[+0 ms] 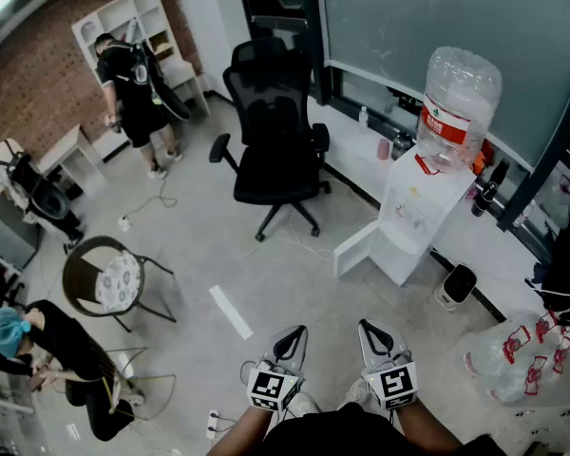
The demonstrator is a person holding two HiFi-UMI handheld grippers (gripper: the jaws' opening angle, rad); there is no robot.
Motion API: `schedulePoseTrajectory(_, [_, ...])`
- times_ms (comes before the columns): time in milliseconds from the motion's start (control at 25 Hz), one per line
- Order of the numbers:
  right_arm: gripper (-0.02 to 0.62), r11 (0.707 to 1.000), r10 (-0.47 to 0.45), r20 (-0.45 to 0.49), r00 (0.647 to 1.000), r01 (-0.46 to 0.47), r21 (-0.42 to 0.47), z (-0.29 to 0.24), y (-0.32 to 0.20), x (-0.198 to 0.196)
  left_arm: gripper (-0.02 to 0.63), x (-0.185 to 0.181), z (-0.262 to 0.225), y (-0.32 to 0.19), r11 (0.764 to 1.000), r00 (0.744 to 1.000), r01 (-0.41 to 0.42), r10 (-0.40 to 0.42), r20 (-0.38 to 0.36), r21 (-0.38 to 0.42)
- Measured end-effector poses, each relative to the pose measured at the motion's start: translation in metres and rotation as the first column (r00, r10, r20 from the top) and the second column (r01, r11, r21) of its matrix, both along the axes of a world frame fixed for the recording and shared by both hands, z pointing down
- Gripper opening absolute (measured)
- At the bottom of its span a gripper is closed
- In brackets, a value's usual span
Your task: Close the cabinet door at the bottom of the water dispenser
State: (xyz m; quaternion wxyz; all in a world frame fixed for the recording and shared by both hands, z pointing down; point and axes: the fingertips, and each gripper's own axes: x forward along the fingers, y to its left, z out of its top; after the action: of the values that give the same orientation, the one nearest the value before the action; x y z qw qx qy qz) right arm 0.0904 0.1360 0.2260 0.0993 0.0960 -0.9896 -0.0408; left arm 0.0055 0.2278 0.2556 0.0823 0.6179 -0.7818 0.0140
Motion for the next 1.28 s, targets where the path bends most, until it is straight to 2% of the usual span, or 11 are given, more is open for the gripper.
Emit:
schedulePoseTrajectory(680, [0.003, 0.998, 0.050, 0.095, 0.994, -0.053, 0.032, -0.026, 0.024, -0.012, 0.018, -0.013, -0.006, 0.029, 1.000, 1.000, -0.006, 0.006, 0.004, 0.028])
schedulePoseTrajectory(1040, [0.003, 0.995, 0.085, 0.080, 0.993, -0.088, 0.037, -0.022, 0.056, -0.022, 0.018, -0.025, -0.011, 0.049, 0.996, 0.998, -0.068, 0.067, 0.022, 0.058])
schedulePoseTrajectory(1280, [0.003, 0.992, 0.118, 0.056, 0.991, -0.120, 0.029, -0.013, 0.052, -0.026, 0.018, -0.031, -0.006, 0.049, 0.995, 0.997, -0.079, 0.078, 0.005, 0.059])
